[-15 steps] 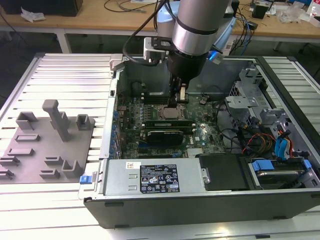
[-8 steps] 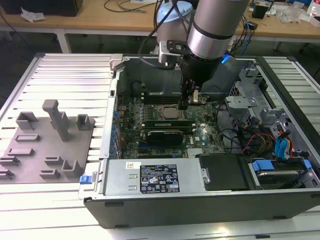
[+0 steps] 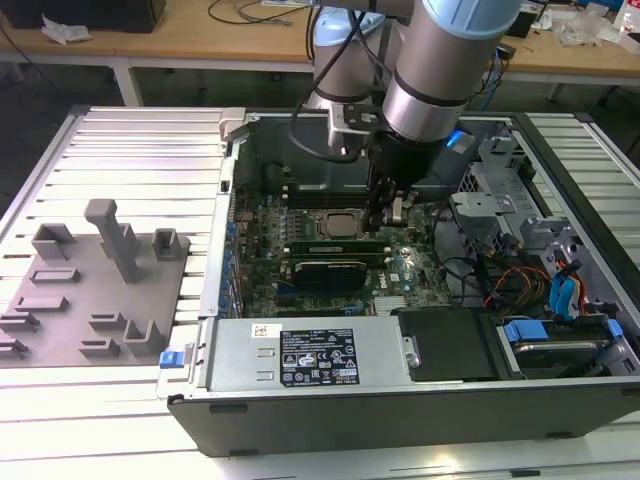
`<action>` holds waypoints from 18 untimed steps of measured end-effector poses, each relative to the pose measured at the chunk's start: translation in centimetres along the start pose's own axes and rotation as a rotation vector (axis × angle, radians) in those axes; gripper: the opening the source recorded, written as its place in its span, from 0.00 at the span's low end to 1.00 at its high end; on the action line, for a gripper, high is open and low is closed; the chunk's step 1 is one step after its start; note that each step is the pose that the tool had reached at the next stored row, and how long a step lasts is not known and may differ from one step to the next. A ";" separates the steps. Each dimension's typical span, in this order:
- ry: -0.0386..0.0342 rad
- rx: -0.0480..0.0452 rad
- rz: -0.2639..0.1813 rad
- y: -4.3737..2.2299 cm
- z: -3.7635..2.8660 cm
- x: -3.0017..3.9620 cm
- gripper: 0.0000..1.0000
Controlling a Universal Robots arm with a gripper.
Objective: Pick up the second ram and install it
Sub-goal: 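Press down the second ram until it locks into place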
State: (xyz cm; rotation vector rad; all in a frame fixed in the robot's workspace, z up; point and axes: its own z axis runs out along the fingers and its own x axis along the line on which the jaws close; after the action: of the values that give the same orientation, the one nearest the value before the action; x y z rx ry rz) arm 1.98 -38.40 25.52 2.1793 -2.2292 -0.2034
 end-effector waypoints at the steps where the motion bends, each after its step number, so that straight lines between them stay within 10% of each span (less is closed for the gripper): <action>1: -0.0001 0.0000 0.000 -0.05 0.49 0.04 0.11; 18: -0.0017 0.0012 0.000 -0.49 2.77 0.20 0.11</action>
State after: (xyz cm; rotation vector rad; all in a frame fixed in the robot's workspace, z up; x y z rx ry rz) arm 2.18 -38.39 22.71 2.1807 -2.2307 -0.2041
